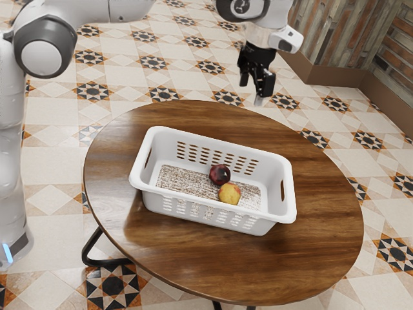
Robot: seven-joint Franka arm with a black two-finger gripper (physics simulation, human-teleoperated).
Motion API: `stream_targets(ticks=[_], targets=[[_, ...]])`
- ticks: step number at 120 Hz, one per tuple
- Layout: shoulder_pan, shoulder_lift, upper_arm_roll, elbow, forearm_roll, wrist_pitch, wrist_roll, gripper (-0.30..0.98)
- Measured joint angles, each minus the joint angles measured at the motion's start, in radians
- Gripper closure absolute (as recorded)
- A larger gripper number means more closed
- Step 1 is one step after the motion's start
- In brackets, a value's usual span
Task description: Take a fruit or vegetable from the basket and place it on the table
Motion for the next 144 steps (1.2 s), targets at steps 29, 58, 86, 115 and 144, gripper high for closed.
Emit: stream_targets(ticks=[29, 58, 86, 115, 144], targets=[[0.035, 0.011, 0.000, 0.011, -0.010, -0.009, 0.021, 0.01], [0.042, 0.016, -0.004, -0.026, -0.029, -0.044, 0.147, 0.01], [0.023, 0.016, -0.049, -0.077, -0.025, -0.030, 0.307, 0.01], [0.001, 0.007, -0.106, -0.135, -0.027, 0.051, 0.428, 0.01], [0.002, 0.012, -0.124, -0.142, -0.024, 0.083, 0.511, 0.01]])
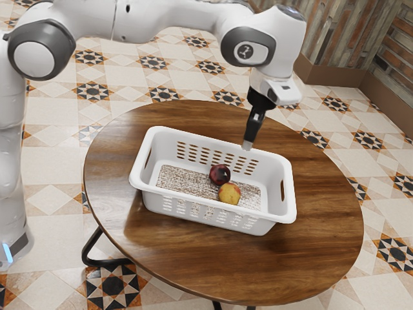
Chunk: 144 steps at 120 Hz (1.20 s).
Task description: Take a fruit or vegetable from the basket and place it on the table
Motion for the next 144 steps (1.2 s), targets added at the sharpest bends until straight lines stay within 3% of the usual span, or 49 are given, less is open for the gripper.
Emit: stream_targets(ticks=[33, 144], targets=[[-0.002, -0.005, -0.048, -0.206, -0.024, 0.152, 0.063, 0.01], [0.012, -0.014, -0.040, -0.434, -0.024, 0.389, 0.193, 0.01]])
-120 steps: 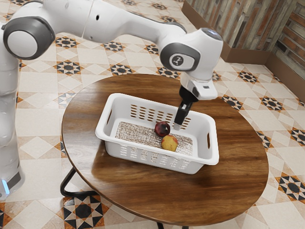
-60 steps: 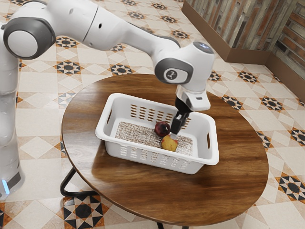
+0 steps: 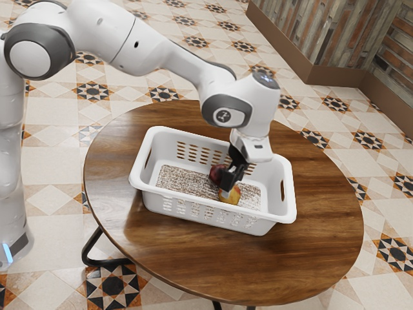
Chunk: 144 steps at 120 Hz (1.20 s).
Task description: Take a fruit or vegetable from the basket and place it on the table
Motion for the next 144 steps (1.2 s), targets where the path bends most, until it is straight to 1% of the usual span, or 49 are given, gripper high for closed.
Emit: stream_targets(ticks=[42, 67, 111, 118, 132, 142, 144], targets=[[0.006, 0.001, 0.001, -0.034, 0.002, 0.050, 0.031, 0.01], [0.002, 0.007, -0.001, -0.043, 0.027, 0.088, 0.047, 0.01], [0.004, 0.016, 0.000, -0.068, 0.048, 0.124, 0.064, 0.02], [0.004, 0.017, 0.000, -0.076, 0.048, 0.134, 0.066, 0.06], [0.004, 0.015, 0.000, -0.080, 0.052, 0.148, 0.065, 0.22], [0.004, 0.003, 0.001, -0.079, 0.057, 0.150, 0.062, 0.37], [0.004, -0.003, 0.001, -0.078, 0.058, 0.149, 0.061, 0.38]])
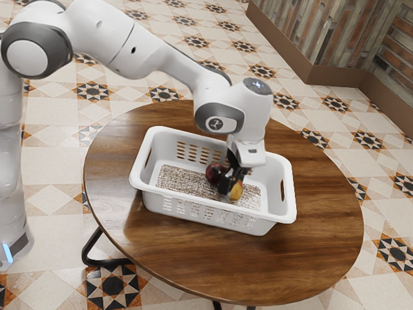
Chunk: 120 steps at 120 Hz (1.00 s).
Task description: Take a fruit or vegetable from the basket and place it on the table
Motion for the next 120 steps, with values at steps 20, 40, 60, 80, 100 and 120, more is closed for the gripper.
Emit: stream_targets(ticks=[20, 40, 60, 80, 100, 120], targets=[[-0.002, -0.034, 0.012, 0.005, 0.010, -0.014, -0.013, 0.42], [0.004, -0.056, 0.016, 0.007, 0.006, -0.034, -0.025, 0.35], [-0.018, -0.089, 0.044, 0.012, 0.003, -0.059, -0.034, 0.35], [-0.035, -0.130, 0.073, 0.049, 0.002, -0.109, -0.041, 0.35], [-0.023, -0.188, 0.152, 0.065, 0.001, -0.179, -0.054, 0.34], [0.015, -0.222, 0.253, 0.077, 0.002, -0.268, -0.073, 0.34]])
